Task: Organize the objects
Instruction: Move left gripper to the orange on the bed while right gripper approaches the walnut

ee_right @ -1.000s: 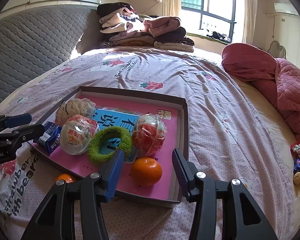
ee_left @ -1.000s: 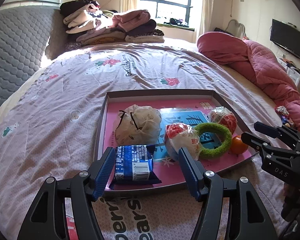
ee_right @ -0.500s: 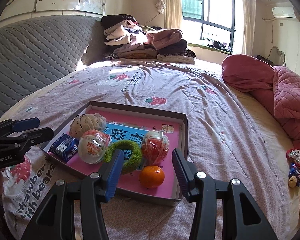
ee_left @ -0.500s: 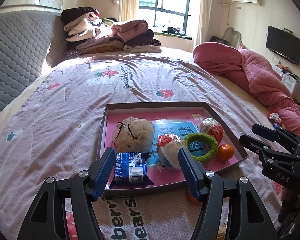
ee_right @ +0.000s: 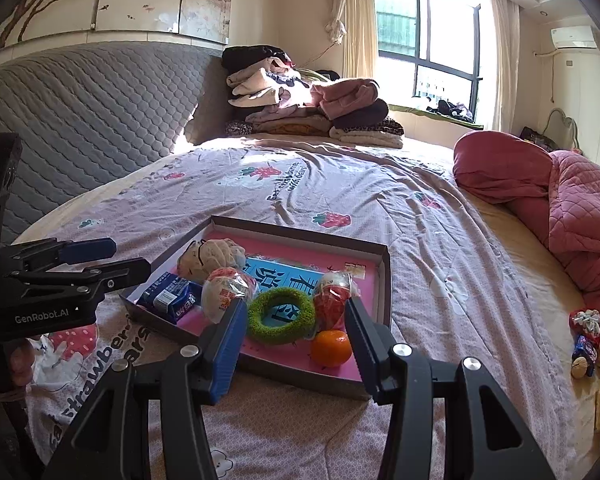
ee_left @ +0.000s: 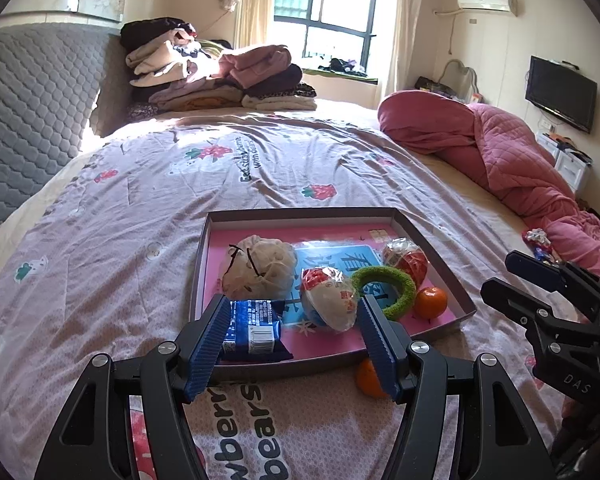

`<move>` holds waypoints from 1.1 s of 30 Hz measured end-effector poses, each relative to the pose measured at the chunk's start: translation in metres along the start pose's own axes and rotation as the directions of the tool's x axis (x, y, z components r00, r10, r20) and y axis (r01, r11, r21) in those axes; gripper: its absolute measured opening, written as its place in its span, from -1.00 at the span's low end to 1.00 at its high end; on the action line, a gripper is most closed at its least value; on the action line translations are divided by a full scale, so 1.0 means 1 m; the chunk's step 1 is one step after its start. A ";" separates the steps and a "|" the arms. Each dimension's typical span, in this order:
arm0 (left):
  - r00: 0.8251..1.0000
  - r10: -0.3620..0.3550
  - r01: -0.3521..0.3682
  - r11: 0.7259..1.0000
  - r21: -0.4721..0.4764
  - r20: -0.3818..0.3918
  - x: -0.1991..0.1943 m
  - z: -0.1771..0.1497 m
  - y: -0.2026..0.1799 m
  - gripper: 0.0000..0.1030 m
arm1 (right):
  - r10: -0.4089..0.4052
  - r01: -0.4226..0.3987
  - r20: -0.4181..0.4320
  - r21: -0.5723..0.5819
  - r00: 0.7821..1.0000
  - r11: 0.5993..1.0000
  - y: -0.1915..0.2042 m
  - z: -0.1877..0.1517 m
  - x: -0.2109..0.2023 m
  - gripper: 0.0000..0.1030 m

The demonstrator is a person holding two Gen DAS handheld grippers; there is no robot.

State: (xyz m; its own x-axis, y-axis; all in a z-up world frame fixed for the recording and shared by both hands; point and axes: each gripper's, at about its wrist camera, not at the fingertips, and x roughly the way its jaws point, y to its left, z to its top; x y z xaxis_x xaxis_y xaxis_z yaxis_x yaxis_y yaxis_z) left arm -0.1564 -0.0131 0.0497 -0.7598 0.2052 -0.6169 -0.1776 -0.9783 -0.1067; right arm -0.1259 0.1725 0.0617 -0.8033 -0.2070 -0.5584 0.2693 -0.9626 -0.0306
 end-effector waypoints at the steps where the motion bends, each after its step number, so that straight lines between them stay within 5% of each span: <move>1: 1.000 0.002 -0.002 1.000 -0.002 0.002 -0.001 0.000 0.000 0.30 | 0.002 -0.002 0.003 -0.001 1.000 1.000 0.001 0.000 -0.002 -0.03; 33: 0.998 0.001 0.001 1.000 0.027 -0.064 -0.004 -0.028 -0.016 0.30 | 0.023 -0.023 -0.044 -0.004 0.999 1.000 0.009 -0.039 -0.017 -0.02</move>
State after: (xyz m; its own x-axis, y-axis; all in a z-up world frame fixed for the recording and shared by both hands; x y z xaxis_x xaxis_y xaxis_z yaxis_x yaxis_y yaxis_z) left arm -0.1326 0.0013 0.0319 -0.7186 0.2020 -0.6654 -0.1953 -0.9770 -0.0856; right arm -0.0890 0.1739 0.0385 -0.7726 -0.2210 -0.5952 0.2896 -0.9569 -0.0207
